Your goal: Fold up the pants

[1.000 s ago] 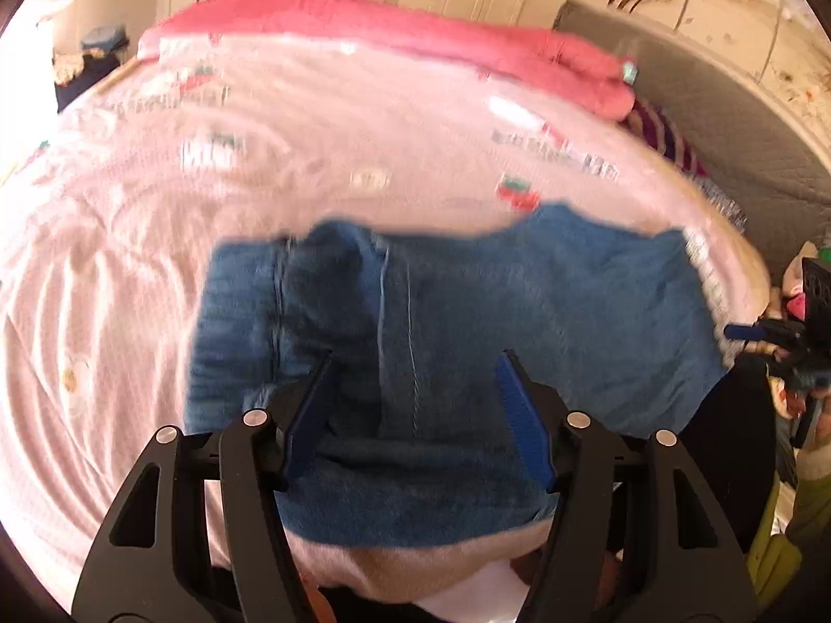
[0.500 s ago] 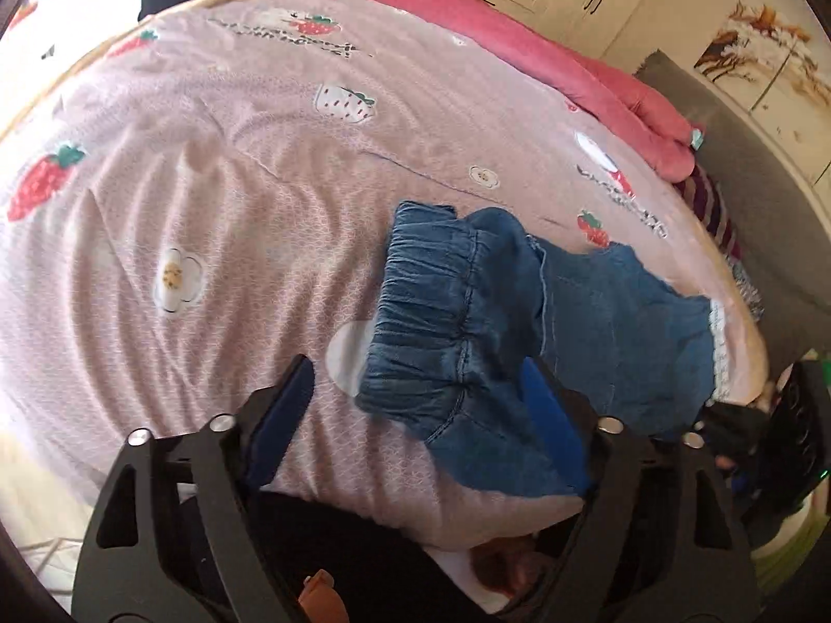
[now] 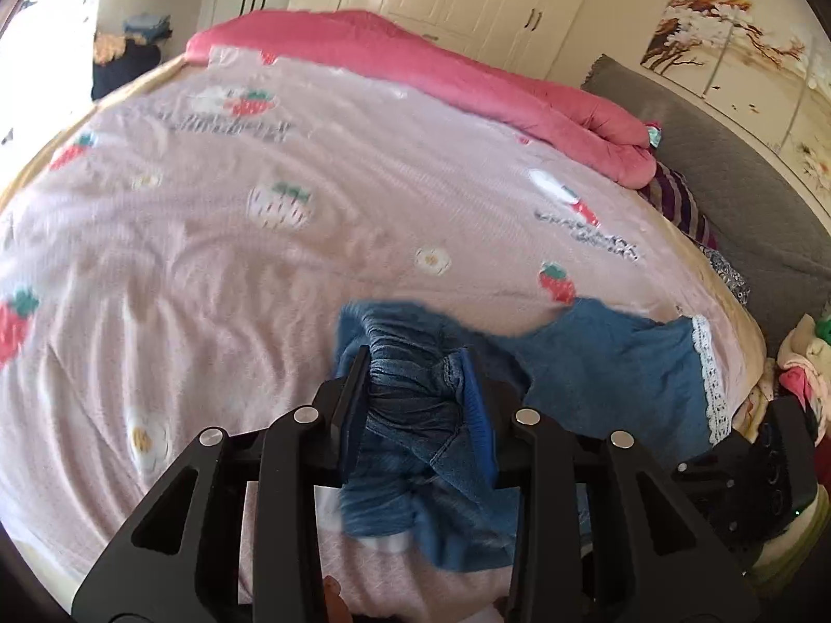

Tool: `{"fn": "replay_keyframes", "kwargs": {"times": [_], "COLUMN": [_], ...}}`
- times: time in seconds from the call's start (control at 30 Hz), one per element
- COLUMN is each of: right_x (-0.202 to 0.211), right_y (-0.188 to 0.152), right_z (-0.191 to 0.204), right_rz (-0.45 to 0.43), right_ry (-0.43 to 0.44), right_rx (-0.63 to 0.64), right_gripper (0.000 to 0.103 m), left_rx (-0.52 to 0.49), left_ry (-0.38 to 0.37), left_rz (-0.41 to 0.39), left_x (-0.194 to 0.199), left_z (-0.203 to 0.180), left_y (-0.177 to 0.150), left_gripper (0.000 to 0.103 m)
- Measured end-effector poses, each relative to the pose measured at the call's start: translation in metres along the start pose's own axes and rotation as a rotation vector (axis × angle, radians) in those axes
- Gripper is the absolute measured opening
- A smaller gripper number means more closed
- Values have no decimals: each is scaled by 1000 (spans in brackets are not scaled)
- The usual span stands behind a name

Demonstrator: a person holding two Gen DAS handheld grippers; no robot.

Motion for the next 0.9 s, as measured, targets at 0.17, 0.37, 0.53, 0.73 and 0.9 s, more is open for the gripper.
{"fn": "replay_keyframes", "kwargs": {"times": [0.17,0.37,0.53,0.73,0.9], "right_x": [-11,8,62,116,130], "right_y": [-5,-9,-13,-50,-111], "right_z": [3,2,-48,-152,-196], "right_rz": [16,-1,-116,-176,-65], "right_ry": [30,132,102,-165,-268], "right_rx": [-7,-66,-241,-506,-699], "right_gripper": [21,33,46,60,62], "left_rx": [129,76,-20,-167,-310], "left_ry": [-30,36,157,41,-23], "left_rz": [51,27,-47,-63,74], "left_x": [6,36,69,42,-21], "left_z": [32,29,11,-69,-136], "left_y": [-29,-27,-11,-1,-42], "left_gripper": [34,44,51,60,62]}}
Point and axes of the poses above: each gripper's, at about its wrist camera, not at the fingertips, and x roughly against the way its jaws point, z to its left, y to its top, the point moved 5 cm from there along -x, roughly the way its jaws point, and after that the axes turned 7 degrees about -z, right-handed, at the moved point
